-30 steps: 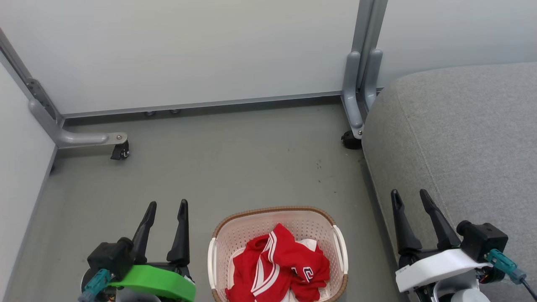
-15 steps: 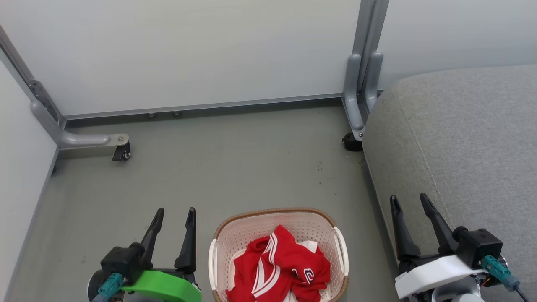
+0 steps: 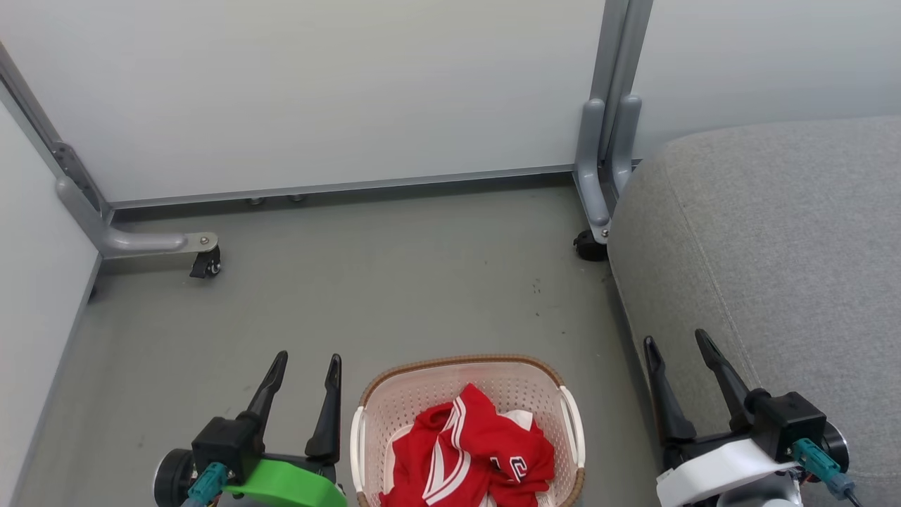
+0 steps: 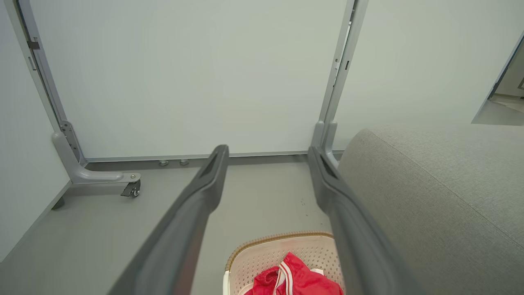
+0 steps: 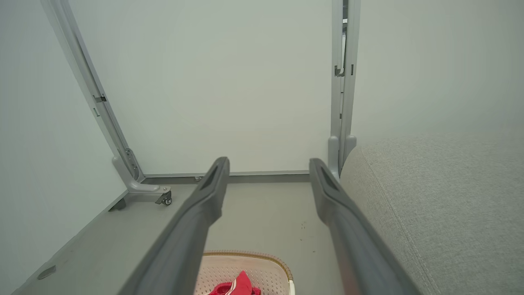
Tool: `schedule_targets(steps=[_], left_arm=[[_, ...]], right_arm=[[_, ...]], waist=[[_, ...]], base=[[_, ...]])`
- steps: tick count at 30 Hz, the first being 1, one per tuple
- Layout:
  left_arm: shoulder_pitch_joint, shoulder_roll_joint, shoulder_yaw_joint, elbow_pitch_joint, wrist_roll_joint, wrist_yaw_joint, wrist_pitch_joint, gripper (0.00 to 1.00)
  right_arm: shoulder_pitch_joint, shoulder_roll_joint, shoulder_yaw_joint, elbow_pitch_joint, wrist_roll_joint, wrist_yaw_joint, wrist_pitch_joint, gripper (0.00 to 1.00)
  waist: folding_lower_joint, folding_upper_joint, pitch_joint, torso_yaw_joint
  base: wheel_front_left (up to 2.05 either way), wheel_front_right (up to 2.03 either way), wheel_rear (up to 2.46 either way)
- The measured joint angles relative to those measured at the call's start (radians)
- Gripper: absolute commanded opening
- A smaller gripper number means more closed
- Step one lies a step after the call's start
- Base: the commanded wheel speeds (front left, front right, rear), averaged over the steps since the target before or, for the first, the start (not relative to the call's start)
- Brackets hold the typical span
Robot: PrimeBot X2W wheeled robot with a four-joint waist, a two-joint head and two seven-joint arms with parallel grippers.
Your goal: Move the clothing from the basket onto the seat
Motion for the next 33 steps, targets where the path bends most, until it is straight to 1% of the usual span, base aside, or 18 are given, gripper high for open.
schedule_targets(steps=[7, 16, 33], left_arm=[[0.000, 0.000, -0.007, -0.003, 0.034, 0.000, -0.013, 1.00], [0.000, 0.000, -0.006, -0.001, 0.007, 0.000, -0.013, 1.00], [0.001, 0.000, -0.026, 0.027, 0.010, 0.000, -0.013, 1.00]], right_arm=[[0.007, 0.000, 0.006, -0.002, -0.041, 0.000, -0.013, 1.00], [0.009, 0.000, 0.008, -0.001, -0.044, 0.000, -0.013, 1.00], [0.015, 0.000, 0.009, 0.003, -0.050, 0.000, -0.013, 1.00]], waist=[[0.0000, 0.0000, -0.007, 0.000], [0.0000, 0.0000, -0.011, 0.000], [0.0000, 0.0000, 0.000, -0.001]], base=[[0.00, 0.00, 0.00], [0.00, 0.00, 0.00], [0.00, 0.00, 0.00]])
